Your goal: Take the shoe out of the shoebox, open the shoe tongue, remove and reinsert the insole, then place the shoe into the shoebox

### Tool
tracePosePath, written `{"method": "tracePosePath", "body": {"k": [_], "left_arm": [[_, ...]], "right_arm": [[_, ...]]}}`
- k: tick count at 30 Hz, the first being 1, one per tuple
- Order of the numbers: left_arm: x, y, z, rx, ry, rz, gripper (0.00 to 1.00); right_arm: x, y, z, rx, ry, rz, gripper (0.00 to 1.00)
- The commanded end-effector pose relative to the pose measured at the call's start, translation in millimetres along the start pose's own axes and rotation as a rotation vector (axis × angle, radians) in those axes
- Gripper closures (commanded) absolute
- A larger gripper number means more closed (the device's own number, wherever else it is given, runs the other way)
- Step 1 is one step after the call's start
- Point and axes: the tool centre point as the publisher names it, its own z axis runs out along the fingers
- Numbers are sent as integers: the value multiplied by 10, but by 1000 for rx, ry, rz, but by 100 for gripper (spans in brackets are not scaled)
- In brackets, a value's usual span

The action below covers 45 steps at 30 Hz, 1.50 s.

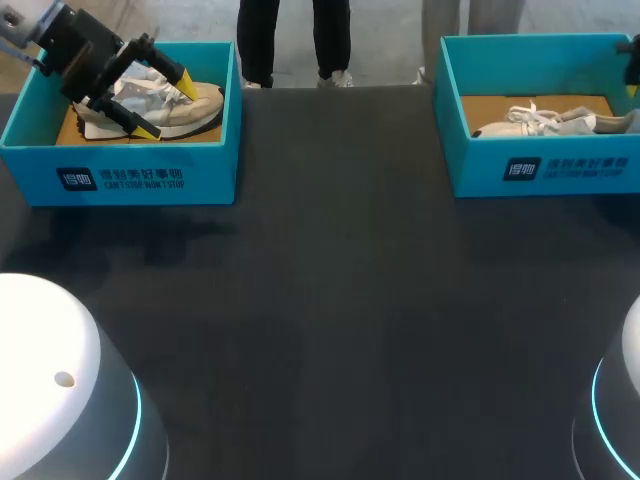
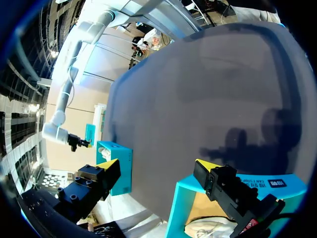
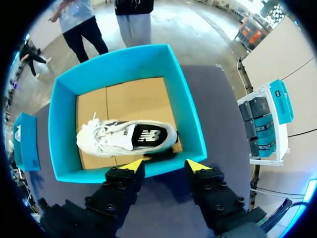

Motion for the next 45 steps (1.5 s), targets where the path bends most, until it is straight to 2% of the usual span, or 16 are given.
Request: {"method": "tracePosePath", "body": {"k": [1, 7, 21, 27, 32, 45], "left_arm": [[-38, 16, -49, -27, 7, 25, 0], [-25, 151, -171, -97, 46, 71, 0], [166, 446, -380, -154, 171, 87, 0], [289, 655, -522, -188, 242, 94, 0], [426, 859, -704, -192, 277, 103, 0], [937, 1470, -1072, -219, 406, 143, 0]], "right_arm": [[2, -63, -17, -19, 3, 6, 0], [2, -63, -17, -19, 3, 6, 0], [2, -63, -17, -19, 3, 6, 0], [2, -63, -17, -19, 3, 6, 0], [2, -63, -17, -19, 3, 6, 0], [2, -63, -17, -19, 3, 6, 0]]}}
